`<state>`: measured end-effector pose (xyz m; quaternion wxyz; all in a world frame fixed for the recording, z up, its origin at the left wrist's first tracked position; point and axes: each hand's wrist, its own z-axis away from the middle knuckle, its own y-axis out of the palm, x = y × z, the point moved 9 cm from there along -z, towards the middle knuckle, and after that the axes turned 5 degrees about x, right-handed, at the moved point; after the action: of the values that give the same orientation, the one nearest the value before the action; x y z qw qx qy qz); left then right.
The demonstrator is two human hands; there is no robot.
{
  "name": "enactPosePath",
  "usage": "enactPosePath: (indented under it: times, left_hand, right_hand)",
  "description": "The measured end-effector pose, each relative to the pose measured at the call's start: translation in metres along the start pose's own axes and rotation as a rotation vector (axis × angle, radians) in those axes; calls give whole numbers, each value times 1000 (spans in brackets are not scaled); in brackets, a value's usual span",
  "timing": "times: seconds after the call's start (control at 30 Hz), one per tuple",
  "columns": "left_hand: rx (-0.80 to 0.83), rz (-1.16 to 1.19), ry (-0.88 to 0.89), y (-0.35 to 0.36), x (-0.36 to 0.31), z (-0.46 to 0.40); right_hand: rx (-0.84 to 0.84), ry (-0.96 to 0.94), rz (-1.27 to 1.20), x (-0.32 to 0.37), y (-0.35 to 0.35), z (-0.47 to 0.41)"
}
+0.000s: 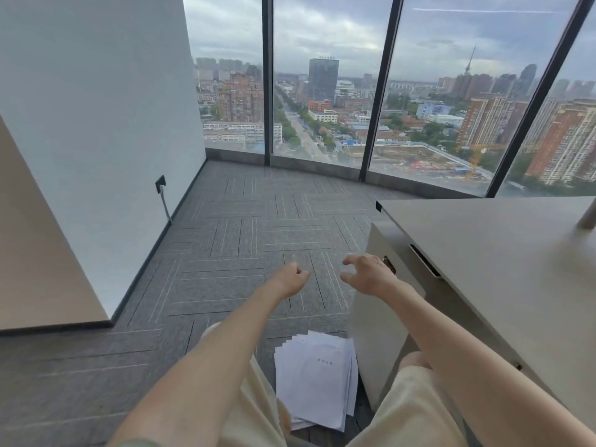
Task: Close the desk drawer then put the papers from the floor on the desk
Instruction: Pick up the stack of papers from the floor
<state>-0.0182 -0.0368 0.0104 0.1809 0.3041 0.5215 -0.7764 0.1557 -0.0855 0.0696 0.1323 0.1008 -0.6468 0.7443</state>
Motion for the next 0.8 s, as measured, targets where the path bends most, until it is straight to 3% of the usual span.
enactPosePath:
  times: [0.33,0.8]
  left_hand:
    - [44,27,-129,29,44,-68]
    - [113,211,-432,116,181,-205]
  right_hand:
    - [156,27,-28,-30,59,-78]
    - [463,244,-114,-126,252,-217]
